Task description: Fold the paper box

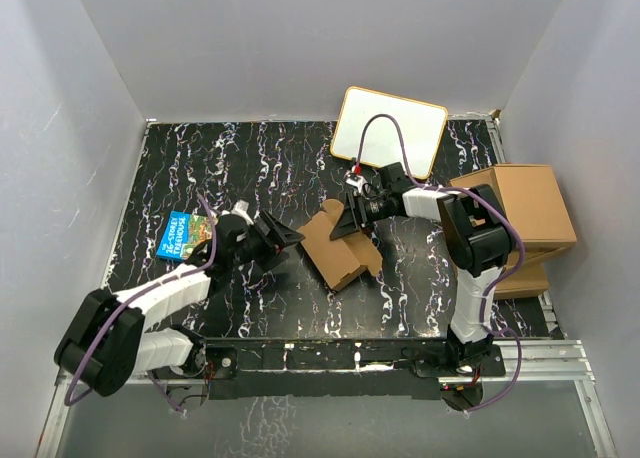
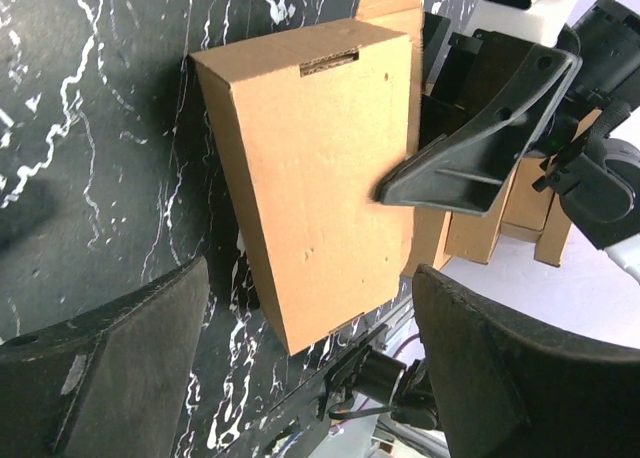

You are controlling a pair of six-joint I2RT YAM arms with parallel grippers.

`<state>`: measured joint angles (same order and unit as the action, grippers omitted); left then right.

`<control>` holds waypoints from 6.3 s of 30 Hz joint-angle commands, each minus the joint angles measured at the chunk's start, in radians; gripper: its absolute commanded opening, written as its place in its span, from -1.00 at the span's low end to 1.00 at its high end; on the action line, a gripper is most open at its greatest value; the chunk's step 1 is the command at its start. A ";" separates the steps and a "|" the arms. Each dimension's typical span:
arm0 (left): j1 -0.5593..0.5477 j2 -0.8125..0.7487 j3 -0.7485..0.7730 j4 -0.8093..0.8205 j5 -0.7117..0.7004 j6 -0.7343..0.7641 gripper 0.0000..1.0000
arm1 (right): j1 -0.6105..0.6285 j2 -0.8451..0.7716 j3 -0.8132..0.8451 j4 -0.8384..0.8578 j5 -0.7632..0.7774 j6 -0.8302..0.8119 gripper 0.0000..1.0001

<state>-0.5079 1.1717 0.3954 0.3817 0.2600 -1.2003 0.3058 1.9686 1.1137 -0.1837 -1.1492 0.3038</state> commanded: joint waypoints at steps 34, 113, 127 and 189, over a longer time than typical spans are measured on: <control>-0.068 0.106 0.234 -0.268 -0.053 0.071 0.56 | -0.015 -0.293 0.052 -0.218 0.275 -0.426 0.51; 0.030 -0.073 0.154 -0.222 0.063 0.285 0.62 | 0.028 -0.412 -0.380 0.226 0.107 -0.267 -0.69; -0.037 0.175 0.183 -0.193 0.049 0.331 0.59 | 0.066 -0.150 -0.240 0.126 0.069 -0.209 -0.80; 0.047 0.206 0.472 -0.601 0.030 0.569 0.67 | 0.117 -0.285 -0.146 -0.140 0.109 -0.709 -0.59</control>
<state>-0.4641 1.4986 0.9653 -0.1822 0.2798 -0.6125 0.3691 1.7878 1.0557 -0.4038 -0.9237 -0.2478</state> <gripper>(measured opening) 0.839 0.187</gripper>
